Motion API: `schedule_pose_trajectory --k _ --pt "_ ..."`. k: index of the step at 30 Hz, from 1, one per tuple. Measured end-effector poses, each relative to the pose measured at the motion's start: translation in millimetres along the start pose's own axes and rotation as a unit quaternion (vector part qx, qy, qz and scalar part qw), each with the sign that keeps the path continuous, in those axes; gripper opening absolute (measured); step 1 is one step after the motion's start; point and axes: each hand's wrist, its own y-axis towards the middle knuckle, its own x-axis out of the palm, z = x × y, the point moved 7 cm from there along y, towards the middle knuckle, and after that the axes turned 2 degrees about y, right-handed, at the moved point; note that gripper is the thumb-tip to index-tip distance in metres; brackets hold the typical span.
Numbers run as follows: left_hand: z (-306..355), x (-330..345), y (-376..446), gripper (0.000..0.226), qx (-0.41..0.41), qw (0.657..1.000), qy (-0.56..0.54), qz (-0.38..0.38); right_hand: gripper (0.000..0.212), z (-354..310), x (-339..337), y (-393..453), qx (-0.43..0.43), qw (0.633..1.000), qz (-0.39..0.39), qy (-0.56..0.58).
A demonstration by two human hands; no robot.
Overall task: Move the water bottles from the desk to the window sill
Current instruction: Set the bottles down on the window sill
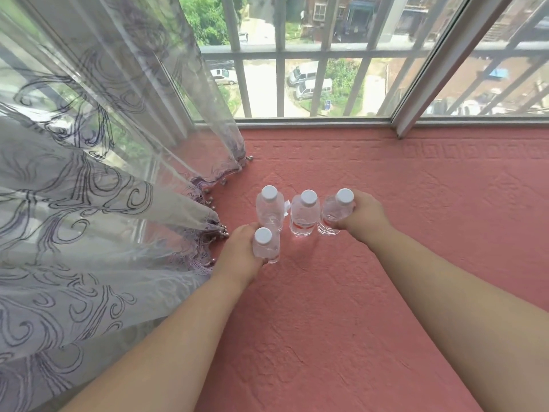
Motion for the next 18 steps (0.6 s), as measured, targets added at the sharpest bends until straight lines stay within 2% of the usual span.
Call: schedule_pose_trajectory --k 6,13,16,18 --pt "2 -4 -5 0.037 -0.010 1.000 -0.022 0.017 0.044 -2 0 -4 0.001 1.000 -0.009 0.015" --pt "5 -8 3 0.041 -0.029 0.999 -0.019 0.005 0.038 -2 0 -4 0.016 1.000 -0.014 -0.017" --pt "8 -9 0 0.048 -0.045 0.999 -0.020 -0.002 0.058 1 2 -5 0.048 0.998 0.003 -0.052" --pt "7 -9 -2 0.071 -0.065 0.998 -0.018 -0.011 0.083 4 4 -6 0.064 0.996 0.001 -0.059"
